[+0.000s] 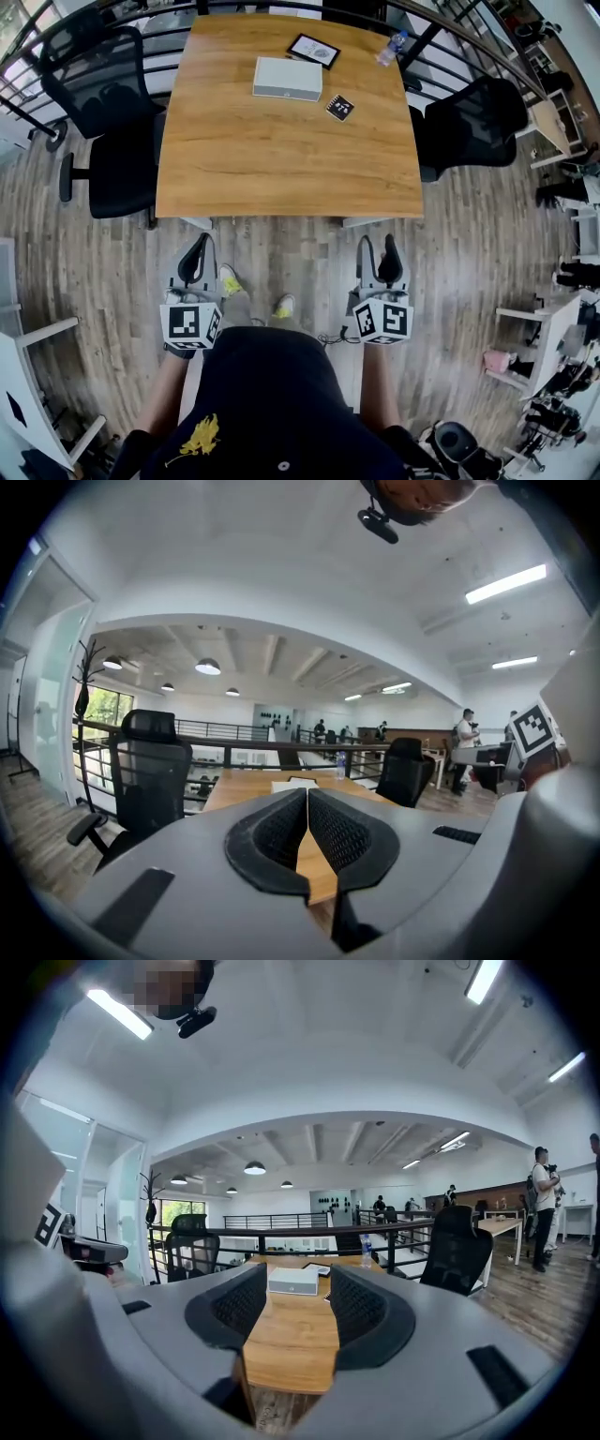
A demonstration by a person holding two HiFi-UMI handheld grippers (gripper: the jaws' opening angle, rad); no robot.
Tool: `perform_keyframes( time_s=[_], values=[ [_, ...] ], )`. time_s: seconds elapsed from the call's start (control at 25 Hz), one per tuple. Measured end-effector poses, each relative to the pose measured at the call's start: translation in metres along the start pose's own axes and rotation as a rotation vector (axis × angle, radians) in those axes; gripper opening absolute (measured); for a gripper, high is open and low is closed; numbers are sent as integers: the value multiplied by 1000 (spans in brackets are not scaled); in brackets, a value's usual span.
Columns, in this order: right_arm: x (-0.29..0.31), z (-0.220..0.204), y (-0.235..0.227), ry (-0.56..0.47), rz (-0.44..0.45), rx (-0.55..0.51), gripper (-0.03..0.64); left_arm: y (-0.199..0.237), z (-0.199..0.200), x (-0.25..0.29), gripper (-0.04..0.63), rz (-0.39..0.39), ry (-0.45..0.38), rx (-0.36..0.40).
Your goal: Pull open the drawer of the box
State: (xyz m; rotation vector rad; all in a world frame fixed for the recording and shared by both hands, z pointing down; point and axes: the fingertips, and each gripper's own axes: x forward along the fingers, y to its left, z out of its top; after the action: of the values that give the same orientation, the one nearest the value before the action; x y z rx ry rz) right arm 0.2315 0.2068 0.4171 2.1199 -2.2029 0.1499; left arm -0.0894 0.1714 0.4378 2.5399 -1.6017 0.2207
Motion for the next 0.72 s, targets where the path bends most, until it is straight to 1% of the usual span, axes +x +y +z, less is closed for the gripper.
perform_keyframes(
  time_s=[0.2,0.32,0.4,0.52,0.72],
  values=[
    [40,14,51,-6,-39,34,207,74,16,11,18,-8,-43,-14],
    [61,27,79,-10,-48,11,207,109,23,20,18,-25,-70,-26],
    [70,33,92,-12,-63,-9,207,127,24,25,18,-37,-75,-29],
    [82,39,104,-11,-82,-4,203,148,26,30,18,-49,-70,-22],
    [107,33,121,21,-66,-8,193,177,29,42,18,-30,-69,-27]
  ],
)
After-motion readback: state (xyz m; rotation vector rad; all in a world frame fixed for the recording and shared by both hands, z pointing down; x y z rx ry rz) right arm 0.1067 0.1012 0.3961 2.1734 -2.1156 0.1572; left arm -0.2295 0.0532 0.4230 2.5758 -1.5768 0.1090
